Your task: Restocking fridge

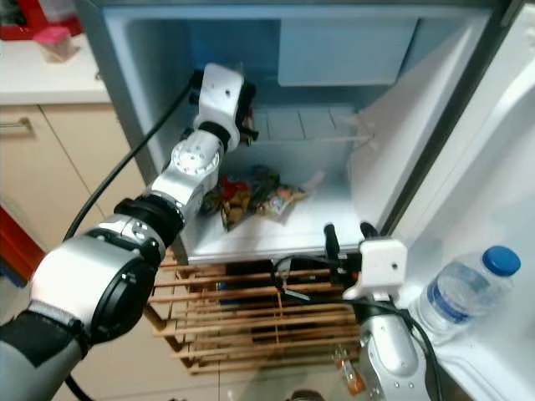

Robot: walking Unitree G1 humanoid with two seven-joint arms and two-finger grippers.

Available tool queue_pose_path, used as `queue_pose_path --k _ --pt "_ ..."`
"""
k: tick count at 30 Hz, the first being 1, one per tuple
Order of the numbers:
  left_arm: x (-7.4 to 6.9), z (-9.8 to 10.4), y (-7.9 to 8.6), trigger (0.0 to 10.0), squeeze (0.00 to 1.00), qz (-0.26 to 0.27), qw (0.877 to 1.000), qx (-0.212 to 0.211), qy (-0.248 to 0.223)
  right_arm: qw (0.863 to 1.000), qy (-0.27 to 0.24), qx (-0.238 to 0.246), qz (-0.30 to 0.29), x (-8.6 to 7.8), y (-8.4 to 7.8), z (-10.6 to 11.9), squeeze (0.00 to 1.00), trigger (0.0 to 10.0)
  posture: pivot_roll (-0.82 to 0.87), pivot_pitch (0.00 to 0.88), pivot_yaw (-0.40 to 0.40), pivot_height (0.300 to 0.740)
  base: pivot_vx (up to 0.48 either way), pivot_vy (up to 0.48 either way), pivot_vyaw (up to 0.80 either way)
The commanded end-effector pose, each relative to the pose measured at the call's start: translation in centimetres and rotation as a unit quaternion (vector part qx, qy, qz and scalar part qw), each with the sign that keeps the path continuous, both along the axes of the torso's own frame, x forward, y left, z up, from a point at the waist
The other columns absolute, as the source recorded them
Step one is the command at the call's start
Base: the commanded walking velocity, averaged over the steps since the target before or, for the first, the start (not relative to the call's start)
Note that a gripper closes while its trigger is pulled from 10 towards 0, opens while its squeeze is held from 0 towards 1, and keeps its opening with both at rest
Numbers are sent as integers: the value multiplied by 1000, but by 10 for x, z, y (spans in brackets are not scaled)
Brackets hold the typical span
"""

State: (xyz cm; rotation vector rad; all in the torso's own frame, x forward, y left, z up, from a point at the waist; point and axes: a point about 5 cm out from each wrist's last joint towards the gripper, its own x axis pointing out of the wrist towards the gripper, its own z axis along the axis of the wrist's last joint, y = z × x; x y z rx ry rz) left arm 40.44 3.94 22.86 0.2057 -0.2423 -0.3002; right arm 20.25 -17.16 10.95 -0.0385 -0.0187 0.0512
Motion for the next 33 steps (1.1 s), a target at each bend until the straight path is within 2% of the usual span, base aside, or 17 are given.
queue_pose_path --k 1,8,9,10,11,17,21,25,28,33 --pt "3 6 3 10000 0 -1 1000 11 0 1000 -1 -6 -3 -6 -1 7 0 10000 -334 0 25 740 0 0 0" --pt "6 13 9 10000 0 3 1000 15 -1 1000 12 -12 -3 -17 -3 8 0 10000 -366 13 13 740 0 0 0" --pt "8 15 15 10000 90 10 1000 13 3 1000 19 -15 -3 -22 -4 9 0 10000 -378 29 8 740 0 0 0" --pt "9 15 17 10000 443 12 1000 11 5 1000 21 -16 -4 -24 -4 9 0 10000 -379 32 8 740 0 0 0" --pt "10 16 19 10000 1000 17 1000 12 7 1000 24 -16 -5 -26 -4 9 0 10000 -382 35 6 740 0 0 0" --pt "12 21 29 10000 1000 25 1000 13 5 999 31 -17 -6 -32 -6 9 0 10000 -380 50 0 740 0 0 0" --pt "15 32 36 10000 1000 27 999 42 -13 999 38 -17 -4 -33 -6 9 0 10000 -373 52 -5 740 0 0 0" --pt "15 45 33 10000 1000 16 997 65 -40 999 37 -17 -7 -31 -4 13 0 10000 -361 50 -8 740 0 0 0" --pt "14 48 32 10000 1000 0 999 42 -34 999 33 -16 -14 -29 -5 16 0 10000 -350 47 -10 740 0 0 0" --pt "14 53 29 10000 1000 -6 998 54 -44 999 32 -16 -13 -25 -5 17 0 10000 -341 40 -10 740 0 0 0"
